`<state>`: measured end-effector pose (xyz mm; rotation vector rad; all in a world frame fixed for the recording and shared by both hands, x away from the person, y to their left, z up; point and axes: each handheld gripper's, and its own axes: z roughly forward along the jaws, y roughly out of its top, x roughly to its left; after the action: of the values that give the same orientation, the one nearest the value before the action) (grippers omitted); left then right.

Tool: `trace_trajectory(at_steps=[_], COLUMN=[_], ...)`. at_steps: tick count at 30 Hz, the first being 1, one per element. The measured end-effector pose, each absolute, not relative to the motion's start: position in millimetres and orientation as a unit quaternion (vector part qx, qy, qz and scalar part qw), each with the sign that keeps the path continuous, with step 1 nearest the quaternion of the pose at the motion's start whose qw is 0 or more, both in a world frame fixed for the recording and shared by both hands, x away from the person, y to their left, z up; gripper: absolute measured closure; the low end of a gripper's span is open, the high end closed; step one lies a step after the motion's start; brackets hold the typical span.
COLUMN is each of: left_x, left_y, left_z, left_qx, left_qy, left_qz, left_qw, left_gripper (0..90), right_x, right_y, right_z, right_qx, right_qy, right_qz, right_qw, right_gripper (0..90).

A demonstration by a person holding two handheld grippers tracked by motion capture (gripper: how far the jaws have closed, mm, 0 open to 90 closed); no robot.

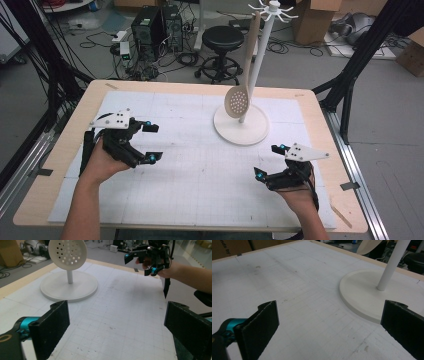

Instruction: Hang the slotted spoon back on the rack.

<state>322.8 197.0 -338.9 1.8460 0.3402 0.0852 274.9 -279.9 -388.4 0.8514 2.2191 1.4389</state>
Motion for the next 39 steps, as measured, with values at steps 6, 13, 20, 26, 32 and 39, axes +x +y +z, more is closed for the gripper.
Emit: trace_trajectory(at_steps=[6, 13, 20, 26, 32, 39], left_x=[319, 315, 318, 318, 318, 320], left_y=[204, 209, 207, 207, 209, 209], left_z=[-359, -374, -378, -379, -377, -379], left_qx=[0.792, 0.785, 0.789, 0.790, 0.787, 0.791], left_qy=[0.148, 0.150, 0.158, 0.159, 0.156, 0.160], left_qz=[0.030, 0.014, 0.019, 0.018, 0.021, 0.023], left_qw=[0.592, 0.601, 0.593, 0.592, 0.596, 0.591], left_gripper=[5.0, 1.6, 1.6, 1.6, 1.6, 1.6], right_x=[276, 277, 274, 274, 274, 275], right_y=[-281, -283, -283, -281, -279, -280], right_z=[-390, -392, -391, -392, -393, -393], right_qx=[0.302, 0.306, 0.303, 0.300, 0.300, 0.302], right_qy=[0.785, 0.782, 0.784, 0.787, 0.789, 0.788], right_qz=[0.509, 0.514, 0.512, 0.509, 0.506, 0.507], right_qw=[0.181, 0.177, 0.177, 0.179, 0.176, 0.176], right_gripper=[0.3, 0.3, 0.3, 0.3, 0.3, 0.3])
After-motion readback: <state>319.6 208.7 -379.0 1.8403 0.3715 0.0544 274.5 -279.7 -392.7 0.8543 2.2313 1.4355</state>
